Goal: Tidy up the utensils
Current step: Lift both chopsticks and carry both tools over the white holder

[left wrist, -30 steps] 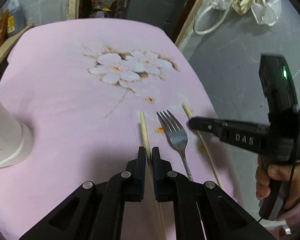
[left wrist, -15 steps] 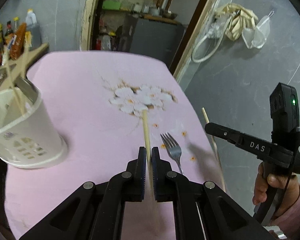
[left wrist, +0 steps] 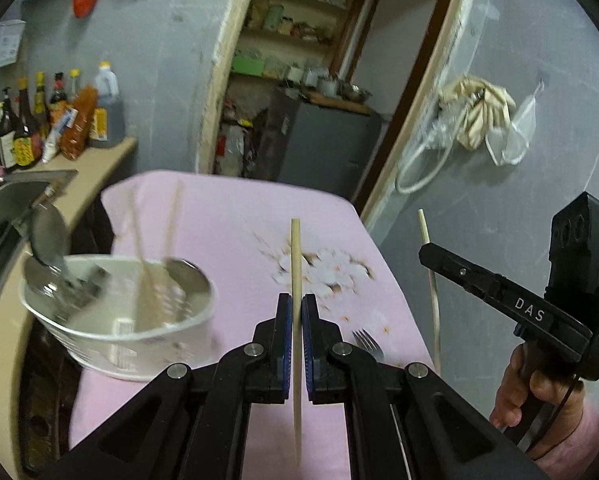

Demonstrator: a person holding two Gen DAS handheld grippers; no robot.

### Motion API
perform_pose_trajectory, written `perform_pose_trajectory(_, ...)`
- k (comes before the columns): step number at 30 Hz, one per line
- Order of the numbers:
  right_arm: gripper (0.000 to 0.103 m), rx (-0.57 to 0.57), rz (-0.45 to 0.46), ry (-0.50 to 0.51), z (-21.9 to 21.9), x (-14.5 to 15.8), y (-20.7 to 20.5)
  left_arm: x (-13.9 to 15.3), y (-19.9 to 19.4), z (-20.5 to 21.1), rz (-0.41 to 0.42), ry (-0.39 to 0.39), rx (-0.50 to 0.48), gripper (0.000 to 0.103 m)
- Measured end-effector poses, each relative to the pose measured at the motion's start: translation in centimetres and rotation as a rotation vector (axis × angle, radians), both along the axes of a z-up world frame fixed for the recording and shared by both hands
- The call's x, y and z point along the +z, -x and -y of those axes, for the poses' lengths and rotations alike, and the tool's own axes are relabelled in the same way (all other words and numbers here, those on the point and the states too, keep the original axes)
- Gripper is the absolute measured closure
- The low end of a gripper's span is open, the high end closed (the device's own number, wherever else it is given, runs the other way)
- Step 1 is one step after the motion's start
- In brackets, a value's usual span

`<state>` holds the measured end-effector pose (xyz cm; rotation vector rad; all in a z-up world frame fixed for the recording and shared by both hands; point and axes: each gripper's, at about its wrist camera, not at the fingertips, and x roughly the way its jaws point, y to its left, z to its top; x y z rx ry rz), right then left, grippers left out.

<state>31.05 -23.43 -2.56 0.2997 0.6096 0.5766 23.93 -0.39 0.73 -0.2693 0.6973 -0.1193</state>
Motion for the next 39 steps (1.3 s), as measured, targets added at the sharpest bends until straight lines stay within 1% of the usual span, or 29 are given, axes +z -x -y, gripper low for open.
perform_pose_trajectory(6,0.099,0.051,0.086,-0.059,-4.8,3.3,-0.2,2.7,0.7,-4.4,0.050,0.002,0.046,0.098)
perform_pose_trajectory(12,0.099,0.087,0.162,-0.110,-9.2,5.7,-0.4,5.0,0.7,-8.4,0.110,-0.012,0.096,0.098)
perform_pose_trajectory(17,0.099,0.087,0.224,-0.155,-12.1,7.3,-1.0,6.0,0.6,-11.5,0.151,-0.024,0.140,0.098)
perform_pose_trajectory(21,0.099,0.072,0.265,-0.184,-13.8,7.8,-1.6,6.4,0.1,-13.9,0.179,-0.035,0.181,0.098)
perform_pose_trajectory(27,0.099,0.031,0.302,-0.169,-16.0,6.8,-2.8,6.2,-0.8,-16.6,0.212,-0.038,0.220,0.098)
perform_pose_trajectory(30,0.099,0.001,0.315,-0.153,-16.7,5.8,-3.3,5.3,-1.5,-17.8,0.223,-0.048,0.241,0.098)
perform_pose_trajectory(36,0.099,-0.033,0.302,-0.126,-17.8,3.5,-4.1,3.3,-2.3,-19.1,0.230,-0.045,0.257,0.098)
perform_pose_trajectory(39,0.099,-0.043,0.291,-0.117,-18.3,2.4,-4.4,2.4,-2.6,-19.1,0.233,-0.055,0.255,0.098)
